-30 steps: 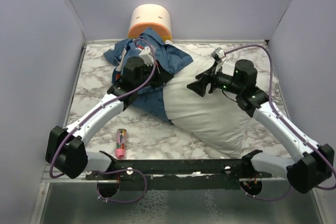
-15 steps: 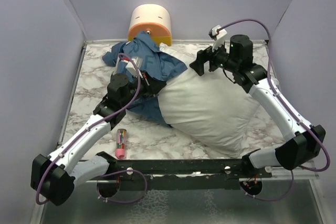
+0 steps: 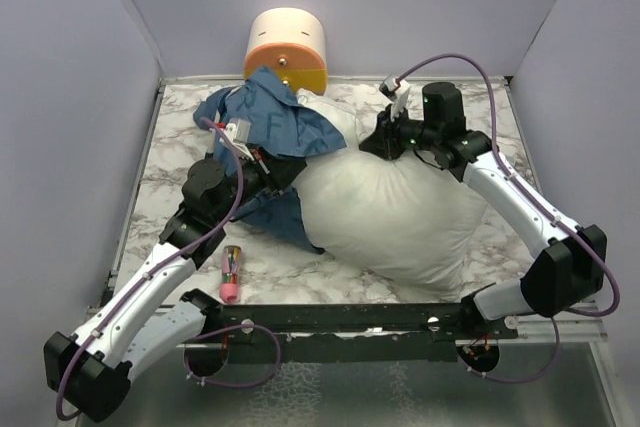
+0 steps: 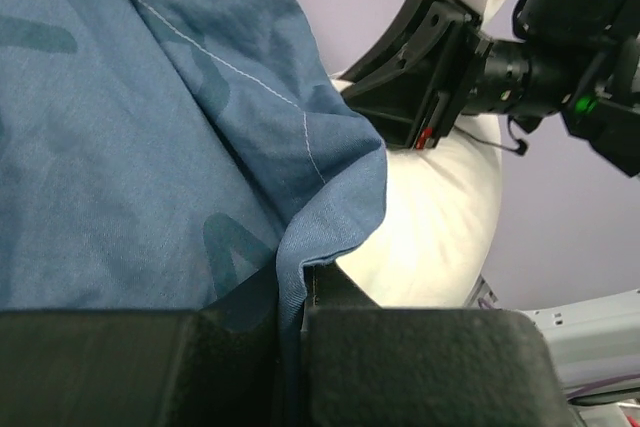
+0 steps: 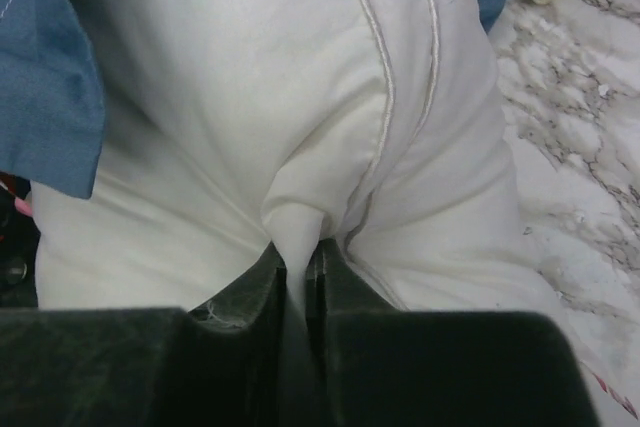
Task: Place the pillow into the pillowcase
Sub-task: Stuff the pillow into the pillowcase.
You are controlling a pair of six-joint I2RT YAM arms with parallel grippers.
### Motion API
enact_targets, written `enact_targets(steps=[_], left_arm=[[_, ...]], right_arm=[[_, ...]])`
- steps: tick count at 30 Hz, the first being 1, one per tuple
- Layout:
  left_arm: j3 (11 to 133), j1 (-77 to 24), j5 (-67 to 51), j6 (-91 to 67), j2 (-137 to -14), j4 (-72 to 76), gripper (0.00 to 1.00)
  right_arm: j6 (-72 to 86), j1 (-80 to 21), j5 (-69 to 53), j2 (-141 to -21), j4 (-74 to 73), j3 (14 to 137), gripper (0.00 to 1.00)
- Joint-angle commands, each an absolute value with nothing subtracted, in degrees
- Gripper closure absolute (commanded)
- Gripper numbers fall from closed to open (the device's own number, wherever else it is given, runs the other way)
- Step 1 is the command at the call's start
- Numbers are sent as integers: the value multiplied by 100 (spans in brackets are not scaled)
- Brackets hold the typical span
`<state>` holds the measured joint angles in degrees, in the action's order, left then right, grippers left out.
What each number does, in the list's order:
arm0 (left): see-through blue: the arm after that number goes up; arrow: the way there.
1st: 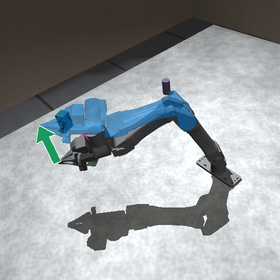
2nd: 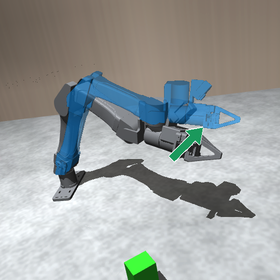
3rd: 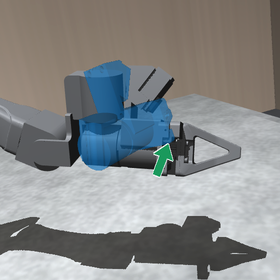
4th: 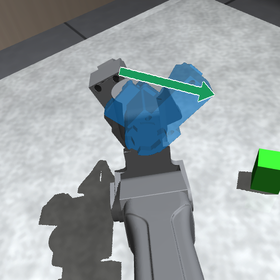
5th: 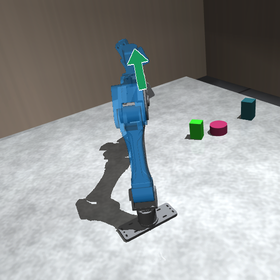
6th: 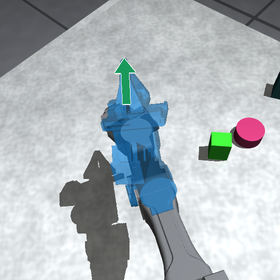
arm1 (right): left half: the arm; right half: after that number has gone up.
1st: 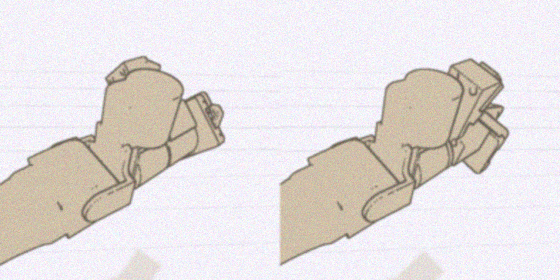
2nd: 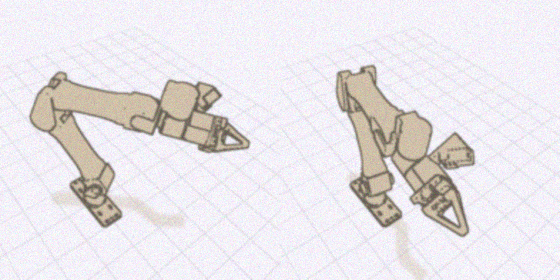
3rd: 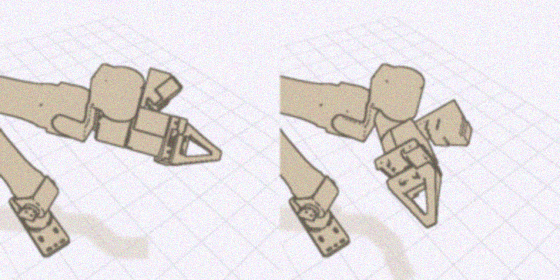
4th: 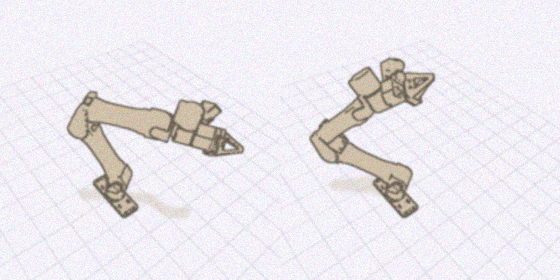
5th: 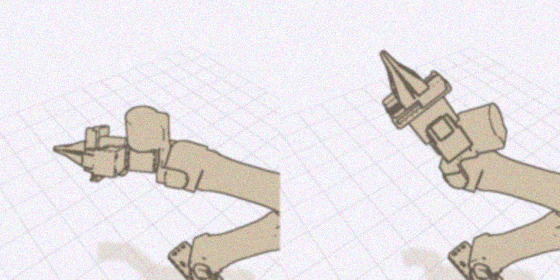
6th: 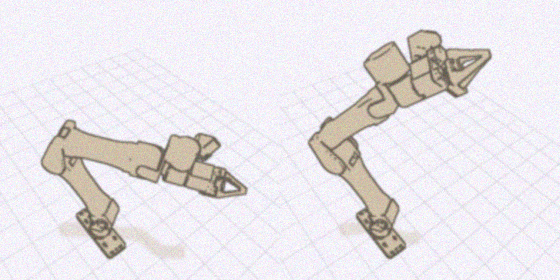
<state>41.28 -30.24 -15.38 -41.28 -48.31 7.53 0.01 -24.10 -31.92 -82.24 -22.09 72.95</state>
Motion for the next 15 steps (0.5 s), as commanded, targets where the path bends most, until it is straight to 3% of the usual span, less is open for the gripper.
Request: enact_targets(steps=[1,7,15], left_arm=[[4105,-3088,-1518,-4598,-4692,1120,100],[4602,-3093,-1660,-5269,-5363,1981,100],[6091,-3425,-1986,-5773,-6725,2846,100]], right_arm=[[424,-2562,-3818,-7829,-2072,6807,99],[1222,-2593,-3222,-7115,-963,6481,99],[1069,-2592,-2265,-7005,-406,7485,99]])
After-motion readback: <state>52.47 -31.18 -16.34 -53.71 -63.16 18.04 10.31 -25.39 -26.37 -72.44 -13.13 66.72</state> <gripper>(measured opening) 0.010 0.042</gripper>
